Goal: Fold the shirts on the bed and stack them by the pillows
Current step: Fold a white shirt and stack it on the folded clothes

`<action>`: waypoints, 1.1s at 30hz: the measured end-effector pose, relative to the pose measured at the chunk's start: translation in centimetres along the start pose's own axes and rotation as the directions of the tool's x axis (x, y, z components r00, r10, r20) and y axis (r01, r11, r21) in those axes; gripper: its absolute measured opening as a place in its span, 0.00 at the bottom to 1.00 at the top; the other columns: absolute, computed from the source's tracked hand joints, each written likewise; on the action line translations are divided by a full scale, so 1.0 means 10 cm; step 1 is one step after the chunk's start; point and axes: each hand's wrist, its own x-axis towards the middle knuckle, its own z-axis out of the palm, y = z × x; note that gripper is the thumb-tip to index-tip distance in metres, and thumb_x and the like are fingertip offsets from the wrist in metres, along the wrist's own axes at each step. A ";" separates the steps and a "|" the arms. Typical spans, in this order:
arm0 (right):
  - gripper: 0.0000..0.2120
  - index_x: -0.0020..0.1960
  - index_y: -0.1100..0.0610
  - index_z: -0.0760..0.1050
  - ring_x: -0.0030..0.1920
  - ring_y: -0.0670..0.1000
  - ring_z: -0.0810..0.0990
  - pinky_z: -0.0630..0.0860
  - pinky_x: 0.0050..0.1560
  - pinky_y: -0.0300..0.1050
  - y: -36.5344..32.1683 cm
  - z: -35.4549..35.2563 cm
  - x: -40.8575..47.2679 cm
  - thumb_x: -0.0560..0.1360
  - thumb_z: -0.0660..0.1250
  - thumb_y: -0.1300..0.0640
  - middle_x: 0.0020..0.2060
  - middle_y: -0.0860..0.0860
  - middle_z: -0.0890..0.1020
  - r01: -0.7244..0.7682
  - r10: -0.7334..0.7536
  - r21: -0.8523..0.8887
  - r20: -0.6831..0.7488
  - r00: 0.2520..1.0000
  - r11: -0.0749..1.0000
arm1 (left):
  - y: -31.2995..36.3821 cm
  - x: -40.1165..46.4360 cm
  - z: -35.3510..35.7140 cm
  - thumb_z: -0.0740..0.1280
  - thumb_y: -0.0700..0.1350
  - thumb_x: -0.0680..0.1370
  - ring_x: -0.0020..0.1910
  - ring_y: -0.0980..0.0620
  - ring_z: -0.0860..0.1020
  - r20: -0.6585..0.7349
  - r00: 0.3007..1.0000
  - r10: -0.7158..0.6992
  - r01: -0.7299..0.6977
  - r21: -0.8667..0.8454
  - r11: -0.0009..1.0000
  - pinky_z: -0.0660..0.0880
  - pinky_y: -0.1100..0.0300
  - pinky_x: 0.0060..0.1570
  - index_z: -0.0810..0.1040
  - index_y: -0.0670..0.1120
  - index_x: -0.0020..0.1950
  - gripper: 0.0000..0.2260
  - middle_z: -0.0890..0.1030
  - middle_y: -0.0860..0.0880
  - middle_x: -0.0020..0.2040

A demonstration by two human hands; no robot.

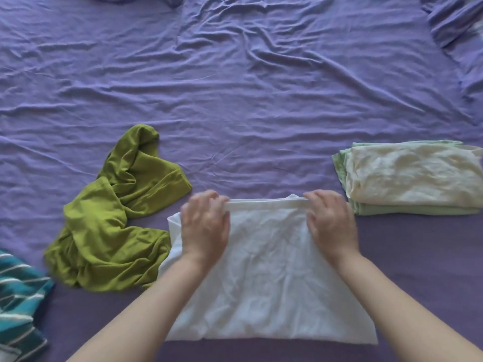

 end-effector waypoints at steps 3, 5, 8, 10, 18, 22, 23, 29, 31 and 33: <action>0.17 0.58 0.58 0.78 0.62 0.56 0.76 0.71 0.58 0.53 -0.09 0.07 -0.43 0.71 0.62 0.65 0.58 0.54 0.79 0.237 -0.236 0.019 -0.048 0.971 0.971 | 0.38 -0.42 0.12 0.61 0.40 0.72 0.56 0.44 0.77 0.138 0.938 0.318 -0.300 -0.137 0.944 0.74 0.52 0.55 0.80 0.46 0.54 0.14 0.80 0.45 0.55; 0.19 0.60 0.59 0.78 0.65 0.56 0.74 0.68 0.63 0.55 -0.10 0.17 -0.68 0.73 0.57 0.63 0.61 0.54 0.78 0.310 -0.312 0.049 0.034 0.950 0.949 | 0.54 -0.65 0.26 0.58 0.40 0.71 0.59 0.45 0.78 0.266 0.887 0.377 -0.353 -0.136 0.926 0.76 0.52 0.57 0.80 0.46 0.58 0.19 0.80 0.45 0.59; 0.20 0.64 0.59 0.75 0.67 0.56 0.72 0.64 0.66 0.55 -0.01 0.26 -0.80 0.75 0.55 0.63 0.64 0.55 0.75 0.398 -0.395 0.008 0.127 0.910 0.917 | 0.59 -0.76 0.43 0.56 0.42 0.73 0.66 0.43 0.73 0.354 0.861 0.365 -0.375 -0.043 0.926 0.61 0.48 0.67 0.77 0.45 0.63 0.21 0.75 0.46 0.67; 0.20 0.65 0.57 0.74 0.66 0.57 0.72 0.68 0.65 0.57 0.08 0.25 -0.76 0.75 0.55 0.60 0.65 0.55 0.75 0.445 -0.429 -0.041 0.198 0.881 0.895 | 0.54 -0.76 0.50 0.55 0.44 0.75 0.70 0.41 0.67 0.391 0.844 0.367 -0.402 0.009 0.916 0.57 0.45 0.67 0.73 0.47 0.68 0.22 0.70 0.47 0.71; 0.32 0.73 0.48 0.61 0.73 0.64 0.56 0.47 0.68 0.69 0.04 0.08 -0.55 0.73 0.45 0.36 0.73 0.57 0.60 0.059 0.049 -0.239 0.423 0.905 0.969 | 0.46 -0.69 0.39 0.52 0.60 0.76 0.72 0.40 0.62 0.529 0.821 0.216 -0.313 0.100 0.944 0.54 0.37 0.65 0.67 0.52 0.72 0.26 0.66 0.46 0.73; 0.27 0.68 0.51 0.71 0.70 0.62 0.66 0.62 0.64 0.69 -0.41 0.20 -0.60 0.72 0.52 0.42 0.68 0.58 0.72 0.225 -0.144 -0.137 0.441 0.886 0.965 | 0.34 -0.73 0.27 0.53 0.61 0.76 0.72 0.41 0.64 0.543 0.829 0.137 -0.248 0.137 0.959 0.55 0.37 0.64 0.68 0.49 0.72 0.28 0.68 0.45 0.72; 0.26 0.67 0.51 0.72 0.70 0.61 0.65 0.61 0.66 0.68 -0.52 0.26 -0.62 0.73 0.52 0.43 0.67 0.57 0.73 0.254 -0.181 -0.111 0.441 0.879 0.961 | 0.26 -0.77 0.23 0.53 0.60 0.76 0.72 0.42 0.64 0.549 0.825 0.131 -0.247 0.143 0.958 0.57 0.36 0.65 0.69 0.48 0.71 0.27 0.68 0.45 0.72; 0.28 0.68 0.51 0.70 0.69 0.62 0.67 0.55 0.66 0.63 -1.17 0.53 -0.62 0.79 0.42 0.41 0.67 0.57 0.73 0.303 -0.258 -0.030 0.449 0.855 0.952 | -0.43 -0.81 -0.04 0.52 0.60 0.76 0.60 0.48 0.78 0.516 0.856 0.038 -0.143 0.165 0.976 0.74 0.45 0.58 0.70 0.52 0.69 0.26 0.76 0.51 0.65; 0.29 0.69 0.49 0.69 0.69 0.63 0.66 0.54 0.66 0.64 -1.32 0.61 -0.55 0.78 0.40 0.39 0.68 0.57 0.71 0.302 -0.259 -0.028 0.442 0.859 0.953 | -0.63 -0.67 -0.05 0.49 0.62 0.76 0.71 0.46 0.67 0.510 0.859 0.041 -0.192 0.246 0.950 0.59 0.37 0.68 0.66 0.52 0.73 0.29 0.67 0.48 0.73; 0.31 0.68 0.48 0.70 0.69 0.63 0.67 0.54 0.67 0.66 -1.41 0.67 -0.46 0.77 0.40 0.37 0.68 0.57 0.72 0.284 -0.236 -0.048 0.433 0.870 0.958 | -0.78 -0.54 0.00 0.43 0.67 0.75 0.76 0.43 0.45 0.509 0.860 0.031 -0.188 0.261 0.947 0.39 0.34 0.69 0.54 0.54 0.77 0.33 0.50 0.48 0.78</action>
